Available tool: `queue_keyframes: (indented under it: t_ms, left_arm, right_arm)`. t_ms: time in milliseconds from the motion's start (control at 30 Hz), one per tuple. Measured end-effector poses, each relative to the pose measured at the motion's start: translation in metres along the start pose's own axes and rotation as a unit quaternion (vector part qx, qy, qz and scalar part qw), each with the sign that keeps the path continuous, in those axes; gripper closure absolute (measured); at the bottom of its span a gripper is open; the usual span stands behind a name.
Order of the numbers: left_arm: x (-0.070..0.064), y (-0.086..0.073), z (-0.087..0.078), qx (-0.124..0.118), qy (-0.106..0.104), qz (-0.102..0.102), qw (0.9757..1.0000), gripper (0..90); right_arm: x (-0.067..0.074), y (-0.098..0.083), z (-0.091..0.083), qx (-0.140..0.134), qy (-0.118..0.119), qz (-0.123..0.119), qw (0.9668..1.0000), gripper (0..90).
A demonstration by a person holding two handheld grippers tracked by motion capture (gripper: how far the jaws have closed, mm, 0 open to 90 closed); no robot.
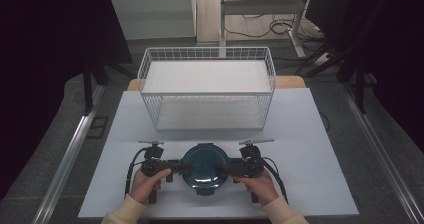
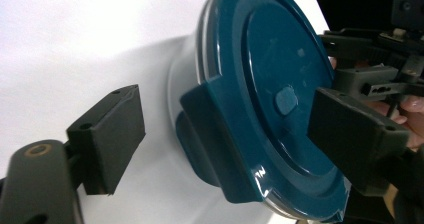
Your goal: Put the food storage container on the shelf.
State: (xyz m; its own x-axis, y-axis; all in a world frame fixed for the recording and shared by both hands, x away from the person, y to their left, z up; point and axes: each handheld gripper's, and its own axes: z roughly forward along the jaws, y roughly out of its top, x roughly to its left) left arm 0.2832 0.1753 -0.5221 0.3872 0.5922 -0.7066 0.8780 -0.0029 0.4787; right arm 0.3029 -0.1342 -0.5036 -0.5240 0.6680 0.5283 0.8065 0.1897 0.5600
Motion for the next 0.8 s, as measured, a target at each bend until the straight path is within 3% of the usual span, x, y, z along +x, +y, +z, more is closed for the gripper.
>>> queue_keyframes:
  t_ms: [67, 133, 267, 600, 800]
  left_arm:
    - [0.003, -0.001, 0.003, 0.006, -0.023, -0.013, 0.9996, 18.0]
    - [0.006, -0.003, 0.005, 0.008, -0.029, -0.026, 0.9992, 18.8]
    - [0.006, -0.004, 0.007, 0.014, -0.046, -0.027, 0.9985, 24.5]
    - [0.000, -0.005, 0.003, -0.003, -0.022, -0.029, 0.9993, 31.6]
    - [-0.005, -0.006, 0.000, -0.007, -0.016, -0.029, 0.9994, 34.3]
  right_arm:
    - [-0.001, -0.001, 0.003, 0.005, 0.015, 0.014, 0.9998, 12.2]
    - [-0.002, -0.002, 0.005, 0.011, 0.027, 0.025, 0.9993, 12.2]
    - [-0.002, -0.004, 0.008, 0.014, 0.042, 0.033, 0.9985, 15.8]
    - [-0.002, -0.005, 0.004, 0.002, 0.040, 0.062, 0.9973, 23.1]
    - [-0.001, -0.005, -0.001, -0.006, 0.041, 0.053, 0.9977, 27.0]
